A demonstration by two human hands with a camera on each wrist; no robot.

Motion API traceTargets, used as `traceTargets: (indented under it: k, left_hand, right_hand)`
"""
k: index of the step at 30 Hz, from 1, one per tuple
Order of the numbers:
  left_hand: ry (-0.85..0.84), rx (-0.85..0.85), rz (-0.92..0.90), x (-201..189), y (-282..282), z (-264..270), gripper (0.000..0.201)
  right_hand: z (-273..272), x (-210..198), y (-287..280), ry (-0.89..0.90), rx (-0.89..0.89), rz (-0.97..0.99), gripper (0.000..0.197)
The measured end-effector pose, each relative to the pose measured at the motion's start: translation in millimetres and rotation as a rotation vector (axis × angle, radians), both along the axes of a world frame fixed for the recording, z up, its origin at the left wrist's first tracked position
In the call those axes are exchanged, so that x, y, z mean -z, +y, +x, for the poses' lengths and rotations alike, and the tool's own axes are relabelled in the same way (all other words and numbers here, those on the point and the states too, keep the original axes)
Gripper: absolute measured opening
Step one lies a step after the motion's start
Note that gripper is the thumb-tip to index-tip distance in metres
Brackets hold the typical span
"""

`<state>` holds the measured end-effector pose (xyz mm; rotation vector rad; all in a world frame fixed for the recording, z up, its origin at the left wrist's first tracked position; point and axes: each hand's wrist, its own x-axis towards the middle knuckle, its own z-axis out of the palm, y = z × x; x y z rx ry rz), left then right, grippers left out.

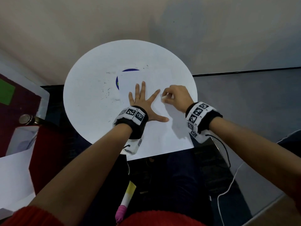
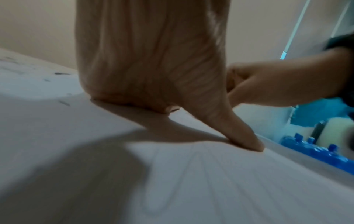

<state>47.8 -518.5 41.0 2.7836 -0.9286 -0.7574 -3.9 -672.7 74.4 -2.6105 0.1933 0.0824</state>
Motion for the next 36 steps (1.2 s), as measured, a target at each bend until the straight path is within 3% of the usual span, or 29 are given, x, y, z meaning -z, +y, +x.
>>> traceTargets:
  k: [3,7,17,24,30,36]
  left_hand:
    - [0.002,0.001,-0.001,-0.4,1.8,1.1,0.126]
    - [-0.011,0.004,-0.02,1.2,2.0,1.3,0.125]
    - [0.01,0.124,-0.024,-3.1,-9.3,-9.8,0.12]
    - [0.001,0.004,-0.035,-4.4,-21.3,-8.8,0.128]
    - [-0.007,0.001,-0.036,-0.7,-22.5,-11.4,0.139]
    - [-0.018,0.001,-0.033,0.7,-22.0,-10.7,0.137]
  right_hand:
    - [4.0,0.4,-3.0,-0.013,0.018,-0.019,0.009]
    - [-26.1,5.4,-2.9,0.035,-0.126,-0.1,0.009]
    - [6.1,-1.5,0.4,0.013,-0.109,-0.142,0.009]
    - [-33.1,0.7,-2.5,0.045,-0.168,-0.209,0.012]
    - [9.1,-7.8,-0.2,0.018,-0.147,-0.211,0.008]
    - [-34.1,2.7,-10.9,0.044,-0.222,-0.198,0.009]
